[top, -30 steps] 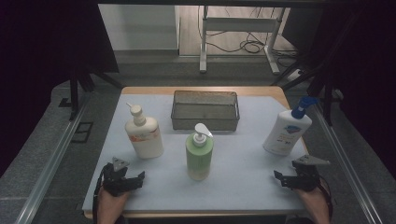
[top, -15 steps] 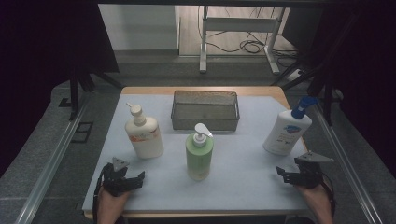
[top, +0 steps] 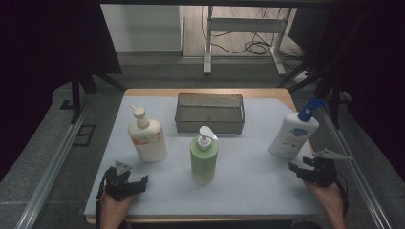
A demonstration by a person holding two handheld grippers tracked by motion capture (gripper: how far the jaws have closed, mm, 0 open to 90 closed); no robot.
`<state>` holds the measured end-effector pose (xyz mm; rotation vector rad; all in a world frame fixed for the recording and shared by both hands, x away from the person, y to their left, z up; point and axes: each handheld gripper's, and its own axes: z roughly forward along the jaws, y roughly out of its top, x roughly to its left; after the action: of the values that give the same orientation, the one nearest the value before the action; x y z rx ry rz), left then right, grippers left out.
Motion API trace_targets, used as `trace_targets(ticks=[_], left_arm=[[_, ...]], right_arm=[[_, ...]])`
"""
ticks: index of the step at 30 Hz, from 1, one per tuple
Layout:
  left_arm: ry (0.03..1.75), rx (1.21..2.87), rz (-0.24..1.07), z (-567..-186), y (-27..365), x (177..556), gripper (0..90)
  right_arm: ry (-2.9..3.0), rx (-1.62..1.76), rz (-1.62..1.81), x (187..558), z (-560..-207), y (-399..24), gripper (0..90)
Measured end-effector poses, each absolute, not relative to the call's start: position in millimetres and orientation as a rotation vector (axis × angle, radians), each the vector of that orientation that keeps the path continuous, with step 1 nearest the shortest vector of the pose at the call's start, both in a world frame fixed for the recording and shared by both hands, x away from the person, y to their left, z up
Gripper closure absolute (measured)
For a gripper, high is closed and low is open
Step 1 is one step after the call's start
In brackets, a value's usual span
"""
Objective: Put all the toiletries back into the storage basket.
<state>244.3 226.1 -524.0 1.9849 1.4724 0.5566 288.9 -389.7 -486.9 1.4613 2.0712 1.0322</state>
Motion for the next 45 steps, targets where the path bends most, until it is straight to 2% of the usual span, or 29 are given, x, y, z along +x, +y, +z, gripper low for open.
trace_targets(ticks=[5,10,12,18,21,23,24,25,34,45], left_arm=[[1.473,1.985,0.557,-524,226,244,11.7],[1.473,1.983,0.558,-524,226,244,11.7],[1.473,1.983,0.558,-524,226,244,11.8],[1.474,1.982,0.559,-524,226,244,11.8],[1.474,1.982,0.559,-524,226,244,11.7],[1.474,1.982,0.559,-524,226,244,11.7],[1.474,1.982,0.559,-524,226,244,11.8],[1.474,1.982,0.559,-524,226,244,11.8],[1.474,1.981,0.559,-524,226,244,11.7],[1.473,1.983,0.56,-524,226,244,11.7]], right_arm=[[2.068,1.477,1.019,292,-485,-391,32.6],[2.071,1.473,1.007,295,-482,-395,38.5],[2.076,1.471,1.025,297,-481,-397,45.9],[2.077,1.468,1.025,300,-481,-401,54.0],[2.069,1.457,0.975,301,-479,-404,63.2],[2.061,1.456,0.972,302,-478,-405,65.6],[2.049,1.452,0.965,303,-477,-406,70.6],[2.049,1.452,0.965,303,-477,-406,70.6],[2.038,1.47,0.953,320,-479,-416,89.8],[2.035,1.533,0.933,340,-493,-425,90.0]])
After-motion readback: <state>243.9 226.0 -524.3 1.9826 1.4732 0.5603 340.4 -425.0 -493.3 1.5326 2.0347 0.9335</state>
